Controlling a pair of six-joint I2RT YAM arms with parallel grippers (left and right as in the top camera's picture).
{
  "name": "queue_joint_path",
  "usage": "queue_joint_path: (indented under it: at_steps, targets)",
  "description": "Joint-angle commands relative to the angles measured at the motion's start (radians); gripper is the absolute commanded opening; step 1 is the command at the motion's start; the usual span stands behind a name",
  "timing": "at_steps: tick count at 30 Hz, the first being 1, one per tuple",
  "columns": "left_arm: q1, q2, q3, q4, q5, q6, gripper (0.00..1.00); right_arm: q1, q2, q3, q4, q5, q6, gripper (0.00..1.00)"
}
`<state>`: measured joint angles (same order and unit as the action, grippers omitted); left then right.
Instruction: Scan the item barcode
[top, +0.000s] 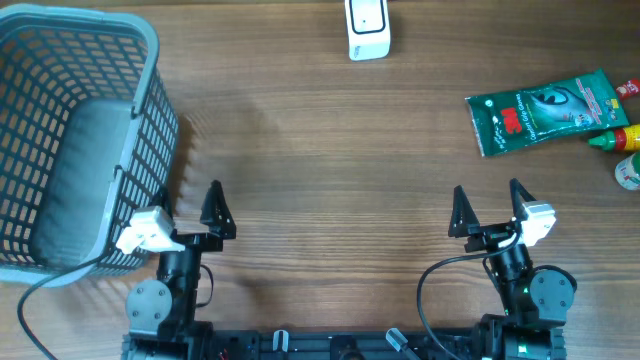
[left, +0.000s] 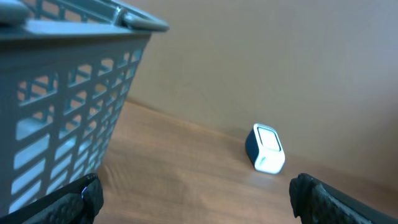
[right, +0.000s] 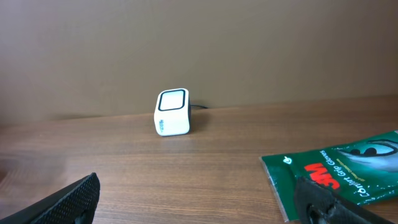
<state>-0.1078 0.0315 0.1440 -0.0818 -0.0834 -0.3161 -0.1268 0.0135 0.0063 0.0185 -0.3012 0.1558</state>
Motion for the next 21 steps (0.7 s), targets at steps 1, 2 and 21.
queue_joint_path:
  at_steps: [1,2,21]
  targets:
    - [0.028,-0.019,-0.06,0.071,0.017,0.054,1.0,0.006,-0.01,-0.001,0.003,0.018,0.008,1.0]
    - [0.033,-0.019,-0.067,0.083,0.025,0.077,1.0,0.006,-0.01,-0.001,0.003,0.018,0.008,1.0]
    - [0.099,-0.029,-0.138,0.003,0.088,0.206,1.0,0.006,-0.01,-0.001,0.003,0.018,0.008,1.0]
